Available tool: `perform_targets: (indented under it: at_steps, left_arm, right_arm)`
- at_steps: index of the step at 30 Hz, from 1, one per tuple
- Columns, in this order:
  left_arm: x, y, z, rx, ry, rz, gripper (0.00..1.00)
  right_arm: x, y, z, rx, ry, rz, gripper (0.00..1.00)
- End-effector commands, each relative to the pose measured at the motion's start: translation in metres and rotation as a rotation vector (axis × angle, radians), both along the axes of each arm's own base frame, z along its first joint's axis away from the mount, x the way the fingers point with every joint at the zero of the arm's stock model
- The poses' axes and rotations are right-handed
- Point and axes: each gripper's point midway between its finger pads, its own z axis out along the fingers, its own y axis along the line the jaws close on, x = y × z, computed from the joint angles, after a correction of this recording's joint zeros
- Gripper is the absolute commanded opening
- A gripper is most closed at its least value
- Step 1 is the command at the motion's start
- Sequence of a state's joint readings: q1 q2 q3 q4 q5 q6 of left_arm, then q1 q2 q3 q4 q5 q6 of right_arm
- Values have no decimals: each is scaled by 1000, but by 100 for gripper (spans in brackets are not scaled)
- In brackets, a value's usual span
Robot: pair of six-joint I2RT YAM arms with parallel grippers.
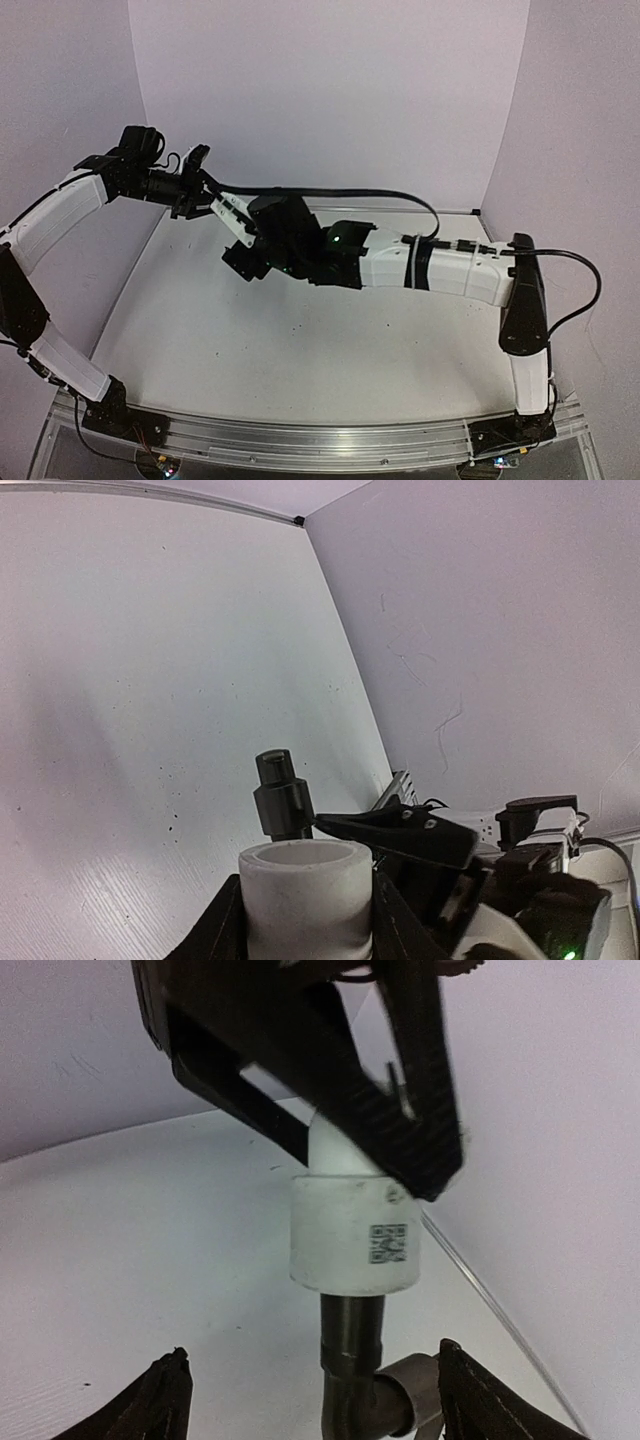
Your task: Install the water faucets
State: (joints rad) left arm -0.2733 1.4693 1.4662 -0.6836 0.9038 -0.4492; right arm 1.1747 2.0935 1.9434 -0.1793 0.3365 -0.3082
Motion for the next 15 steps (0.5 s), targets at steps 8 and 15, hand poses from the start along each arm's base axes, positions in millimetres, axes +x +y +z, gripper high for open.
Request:
perform_targets:
  at_steps: [8, 15]
  left_arm:
    - [-10, -2, 30, -58, -69, -38, 0]
    - [-20, -4, 35, -76, -109, -96, 0]
  right_arm:
    - [47, -18, 18, -109, -290, -252, 81]
    - [39, -5, 26, -35, -254, -159, 44]
